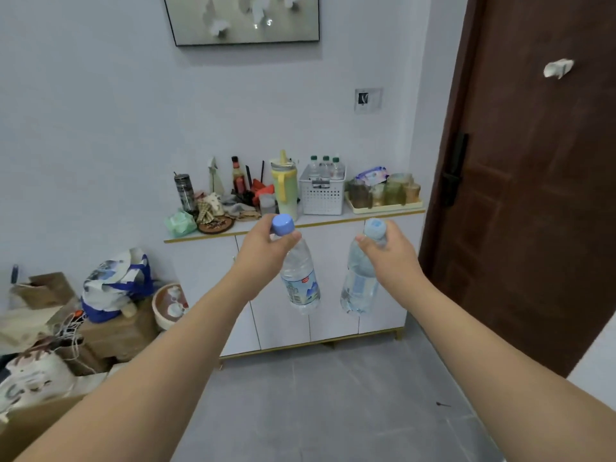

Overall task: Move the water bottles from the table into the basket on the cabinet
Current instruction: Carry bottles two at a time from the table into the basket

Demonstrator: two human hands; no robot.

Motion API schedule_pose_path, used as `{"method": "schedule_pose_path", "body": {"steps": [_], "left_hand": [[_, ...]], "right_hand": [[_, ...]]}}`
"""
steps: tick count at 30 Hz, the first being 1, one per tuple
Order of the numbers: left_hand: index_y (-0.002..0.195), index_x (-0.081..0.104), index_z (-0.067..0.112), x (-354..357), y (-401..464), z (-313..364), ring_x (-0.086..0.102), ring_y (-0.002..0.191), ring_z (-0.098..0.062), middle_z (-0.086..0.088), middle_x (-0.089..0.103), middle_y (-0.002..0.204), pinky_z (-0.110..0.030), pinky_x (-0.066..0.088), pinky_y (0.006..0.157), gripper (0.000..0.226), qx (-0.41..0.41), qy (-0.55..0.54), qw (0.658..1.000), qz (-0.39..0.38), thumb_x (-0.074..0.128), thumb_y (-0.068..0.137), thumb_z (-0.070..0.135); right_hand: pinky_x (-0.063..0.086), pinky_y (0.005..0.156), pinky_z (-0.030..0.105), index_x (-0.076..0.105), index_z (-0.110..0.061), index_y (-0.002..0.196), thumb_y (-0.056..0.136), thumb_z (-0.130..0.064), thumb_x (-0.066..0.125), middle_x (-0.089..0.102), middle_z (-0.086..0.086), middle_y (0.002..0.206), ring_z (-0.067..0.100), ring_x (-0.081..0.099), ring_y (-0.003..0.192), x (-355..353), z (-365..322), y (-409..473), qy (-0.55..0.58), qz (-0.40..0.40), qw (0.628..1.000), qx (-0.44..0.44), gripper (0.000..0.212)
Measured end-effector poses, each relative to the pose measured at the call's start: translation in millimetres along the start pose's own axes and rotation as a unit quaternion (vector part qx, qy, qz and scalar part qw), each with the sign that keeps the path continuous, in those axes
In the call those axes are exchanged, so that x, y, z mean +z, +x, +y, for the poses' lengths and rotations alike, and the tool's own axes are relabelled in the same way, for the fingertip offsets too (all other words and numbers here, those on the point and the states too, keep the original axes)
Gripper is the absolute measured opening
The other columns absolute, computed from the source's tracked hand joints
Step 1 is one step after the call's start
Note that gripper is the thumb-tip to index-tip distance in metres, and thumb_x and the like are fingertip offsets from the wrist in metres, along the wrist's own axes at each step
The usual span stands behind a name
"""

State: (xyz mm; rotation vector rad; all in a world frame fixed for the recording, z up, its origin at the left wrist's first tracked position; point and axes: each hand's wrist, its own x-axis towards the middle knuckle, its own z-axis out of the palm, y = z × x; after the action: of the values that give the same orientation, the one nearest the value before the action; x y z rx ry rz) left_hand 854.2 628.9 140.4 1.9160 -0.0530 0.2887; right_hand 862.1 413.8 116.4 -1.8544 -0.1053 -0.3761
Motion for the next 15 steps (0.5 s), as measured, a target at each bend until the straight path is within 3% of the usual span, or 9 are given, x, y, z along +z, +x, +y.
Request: {"method": "schedule_pose_path", "body": {"steps": [3, 6, 11, 15], "left_hand": [[0.109, 0.057, 0.03, -7, 45, -12, 0.064, 0.098, -0.025, 0.002, 0.064, 0.111, -0.043, 0.057, 0.076, 0.02, 0.014, -0.005, 1.0, 0.008, 0.065, 0.091, 0.034], [0.109, 0.058, 0.028, -13, 93, -23, 0.063, 0.103, -0.026, 0.0, 0.064, 0.109, -0.051, 0.054, 0.09, 0.019, 0.034, -0.011, 0.999, 0.012, 0.066, 0.092, 0.03], [0.107, 0.06, 0.029, -28, 189, -33, 0.062, 0.107, -0.028, -0.004, 0.065, 0.111, -0.054, 0.053, 0.093, 0.017, 0.057, -0.043, 0.997, 0.011, 0.066, 0.091, 0.029], [0.114, 0.057, 0.022, -19, 270, -29, 0.061, 0.095, -0.019, 0.002, 0.063, 0.102, -0.037, 0.051, 0.081, 0.023, 0.081, -0.063, 0.995, 0.017, 0.065, 0.093, 0.027]], "right_hand": [[0.05, 0.08, 0.034, 0.055, -0.023, 0.107, 0.093, -0.034, 0.06, 0.061, -0.001, 0.101, 0.016, 0.06, 0.094, 27, 5, 46, 0.014, -0.015, 1.0, -0.008, 0.019], [0.048, 0.083, 0.033, 0.055, -0.022, 0.115, 0.093, -0.034, 0.06, 0.06, -0.002, 0.107, 0.016, 0.057, 0.098, 55, 10, 93, 0.008, -0.012, 1.0, -0.026, 0.026], [0.044, 0.076, 0.027, 0.056, -0.021, 0.117, 0.093, -0.033, 0.061, 0.061, -0.002, 0.11, 0.015, 0.058, 0.1, 89, 7, 180, 0.002, 0.001, 0.999, -0.045, 0.028], [0.047, 0.069, 0.025, 0.057, -0.019, 0.112, 0.091, -0.035, 0.063, 0.063, -0.002, 0.106, 0.015, 0.06, 0.095, 93, 4, 254, 0.024, 0.04, 0.997, -0.053, 0.027]]}}
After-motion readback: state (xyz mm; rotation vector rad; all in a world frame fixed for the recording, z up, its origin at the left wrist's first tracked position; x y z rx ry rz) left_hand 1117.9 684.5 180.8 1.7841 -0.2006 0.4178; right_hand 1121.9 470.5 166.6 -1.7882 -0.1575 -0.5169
